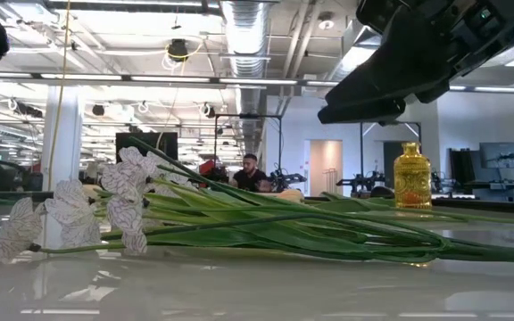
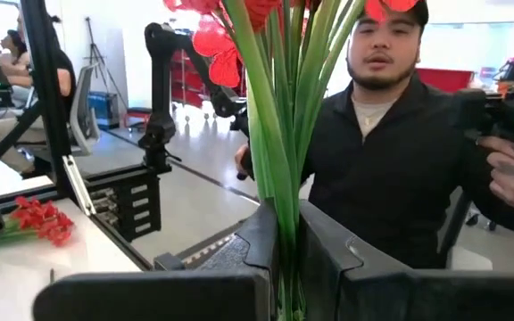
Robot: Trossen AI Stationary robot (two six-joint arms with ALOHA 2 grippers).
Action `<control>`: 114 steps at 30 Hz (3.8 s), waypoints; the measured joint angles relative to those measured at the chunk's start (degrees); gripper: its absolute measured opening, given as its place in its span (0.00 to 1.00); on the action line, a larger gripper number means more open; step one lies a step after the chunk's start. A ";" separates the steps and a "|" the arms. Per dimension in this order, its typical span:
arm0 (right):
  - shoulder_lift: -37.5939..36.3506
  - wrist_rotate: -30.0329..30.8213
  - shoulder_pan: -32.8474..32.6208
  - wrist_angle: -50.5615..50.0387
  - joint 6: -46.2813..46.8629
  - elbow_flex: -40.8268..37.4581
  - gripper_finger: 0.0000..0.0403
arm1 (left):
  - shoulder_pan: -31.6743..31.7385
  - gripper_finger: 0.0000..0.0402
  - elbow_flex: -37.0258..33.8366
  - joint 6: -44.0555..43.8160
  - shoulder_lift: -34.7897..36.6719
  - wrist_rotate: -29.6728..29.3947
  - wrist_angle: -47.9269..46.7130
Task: Sort flowers into vase by color
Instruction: Put the top red flowers into the red vase
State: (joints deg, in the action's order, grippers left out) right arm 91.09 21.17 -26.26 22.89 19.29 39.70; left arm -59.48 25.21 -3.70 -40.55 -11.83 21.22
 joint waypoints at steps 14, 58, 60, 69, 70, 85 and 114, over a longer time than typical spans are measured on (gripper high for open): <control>0.00 0.00 0.02 0.39 0.17 0.00 0.52 | -4.32 0.04 0.00 -1.70 -4.55 -7.41 -1.65; 0.00 -0.03 0.15 5.68 -0.34 0.00 0.52 | -9.10 0.11 -21.42 -2.84 8.12 -10.85 17.91; 0.00 -0.04 0.15 5.93 -0.33 0.00 0.52 | -9.10 0.13 -21.42 -3.58 8.90 -10.87 15.86; 0.00 -0.05 0.15 5.97 -0.33 0.00 0.52 | -9.12 0.19 -21.42 -12.83 15.69 -10.37 4.76; 0.00 -0.06 0.15 5.97 -0.33 0.00 0.52 | -9.14 0.19 -21.42 -14.30 16.68 -9.99 3.14; 0.00 -0.13 0.15 5.97 -0.28 0.00 0.52 | -9.14 0.19 -21.35 -44.99 28.01 -9.84 -15.26; 0.00 -0.22 1.17 6.32 -0.28 0.00 0.52 | -9.03 0.19 -21.35 -50.38 28.36 -9.93 -15.44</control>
State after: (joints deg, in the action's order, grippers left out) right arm 91.09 20.95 -25.09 29.21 19.00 39.70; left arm -68.51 3.86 -54.09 -12.19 -21.76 5.78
